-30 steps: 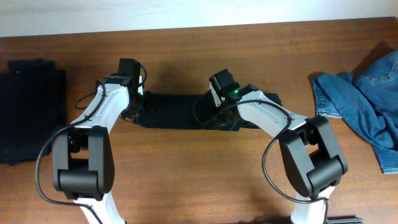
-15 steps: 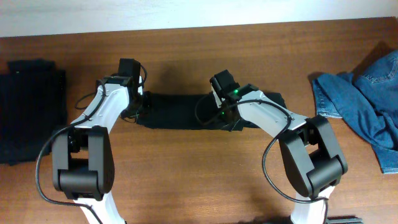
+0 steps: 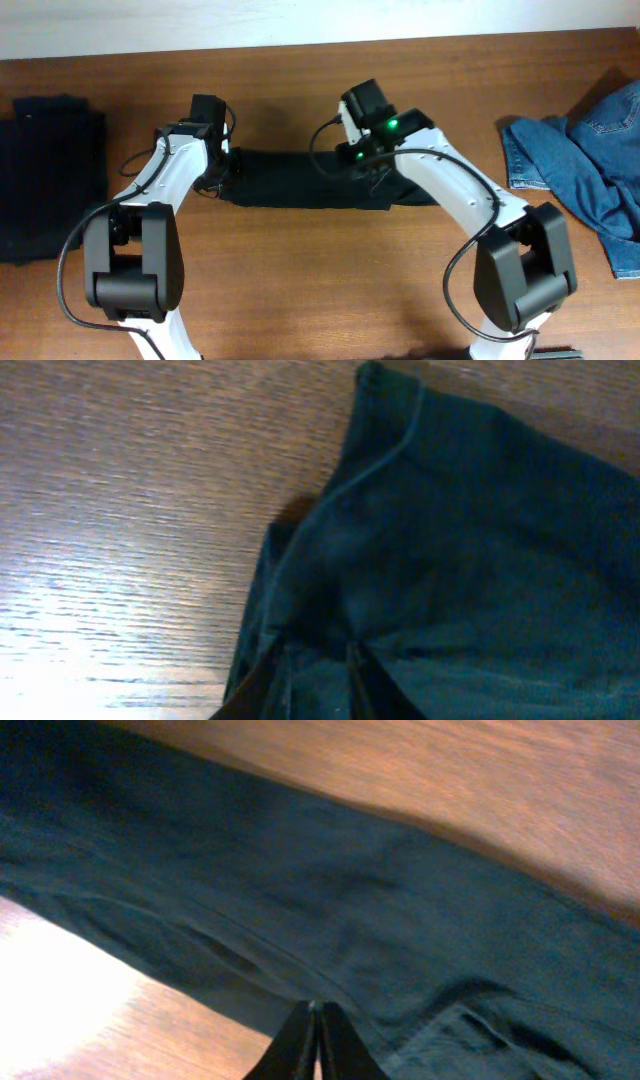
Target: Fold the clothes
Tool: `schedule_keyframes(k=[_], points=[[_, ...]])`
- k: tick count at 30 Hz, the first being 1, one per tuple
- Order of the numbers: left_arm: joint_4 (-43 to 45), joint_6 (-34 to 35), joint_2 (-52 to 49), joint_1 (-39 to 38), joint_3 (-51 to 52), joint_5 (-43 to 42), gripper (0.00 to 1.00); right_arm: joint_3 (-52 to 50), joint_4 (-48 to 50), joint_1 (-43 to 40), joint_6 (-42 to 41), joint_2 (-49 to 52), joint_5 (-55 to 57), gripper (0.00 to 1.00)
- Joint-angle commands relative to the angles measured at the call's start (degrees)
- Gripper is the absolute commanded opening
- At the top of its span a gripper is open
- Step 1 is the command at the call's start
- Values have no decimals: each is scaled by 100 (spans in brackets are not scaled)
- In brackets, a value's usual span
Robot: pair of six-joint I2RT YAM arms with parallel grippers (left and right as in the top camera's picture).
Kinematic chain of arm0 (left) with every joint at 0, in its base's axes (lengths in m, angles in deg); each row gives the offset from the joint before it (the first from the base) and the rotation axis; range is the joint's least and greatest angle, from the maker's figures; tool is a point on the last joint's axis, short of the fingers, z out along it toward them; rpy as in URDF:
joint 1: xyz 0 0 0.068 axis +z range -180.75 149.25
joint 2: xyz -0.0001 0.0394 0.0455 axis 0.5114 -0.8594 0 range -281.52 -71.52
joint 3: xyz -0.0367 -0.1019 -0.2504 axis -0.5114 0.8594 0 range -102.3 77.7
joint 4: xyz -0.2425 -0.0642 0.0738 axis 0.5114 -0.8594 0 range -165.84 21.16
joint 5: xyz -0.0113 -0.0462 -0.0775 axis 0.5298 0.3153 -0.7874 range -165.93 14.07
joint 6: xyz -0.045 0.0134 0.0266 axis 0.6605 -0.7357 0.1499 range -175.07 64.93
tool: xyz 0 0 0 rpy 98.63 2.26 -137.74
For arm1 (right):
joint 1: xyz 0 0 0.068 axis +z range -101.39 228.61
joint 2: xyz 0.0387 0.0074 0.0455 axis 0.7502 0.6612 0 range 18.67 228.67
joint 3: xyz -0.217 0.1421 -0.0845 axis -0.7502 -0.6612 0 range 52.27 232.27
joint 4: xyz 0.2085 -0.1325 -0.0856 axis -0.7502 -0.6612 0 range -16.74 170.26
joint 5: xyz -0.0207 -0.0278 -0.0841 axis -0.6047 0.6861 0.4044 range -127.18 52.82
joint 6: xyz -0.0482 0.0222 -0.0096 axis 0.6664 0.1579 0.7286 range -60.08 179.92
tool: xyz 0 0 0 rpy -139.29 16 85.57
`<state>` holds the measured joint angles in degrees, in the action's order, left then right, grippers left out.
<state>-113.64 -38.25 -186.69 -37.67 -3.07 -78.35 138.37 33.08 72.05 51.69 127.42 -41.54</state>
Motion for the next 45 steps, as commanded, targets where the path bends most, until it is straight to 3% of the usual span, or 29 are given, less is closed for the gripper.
schedule_keyframes(k=[1,5,12,18,28,38,45], points=[[125,15,111,-7,48,-492,15,46,-162,-361,-153,-92,160,8],[393,-63,184,-7,15,-894,15,46,-275,-658,-118,-94,162,8],[400,-59,396,-7,-247,-737,15,-15,-544,-977,90,-92,208,11],[422,-57,450,-208,-264,-1609,16,-149,-557,-1213,87,-48,271,10],[413,-57,-42,-846,-260,-800,16,-157,-796,-1445,87,-39,271,11],[323,-59,-442,-780,-254,-271,16,-157,-903,-1456,87,-39,505,11],[166,-4,-616,-678,-254,688,16,-157,-990,-1456,90,-39,505,11]])
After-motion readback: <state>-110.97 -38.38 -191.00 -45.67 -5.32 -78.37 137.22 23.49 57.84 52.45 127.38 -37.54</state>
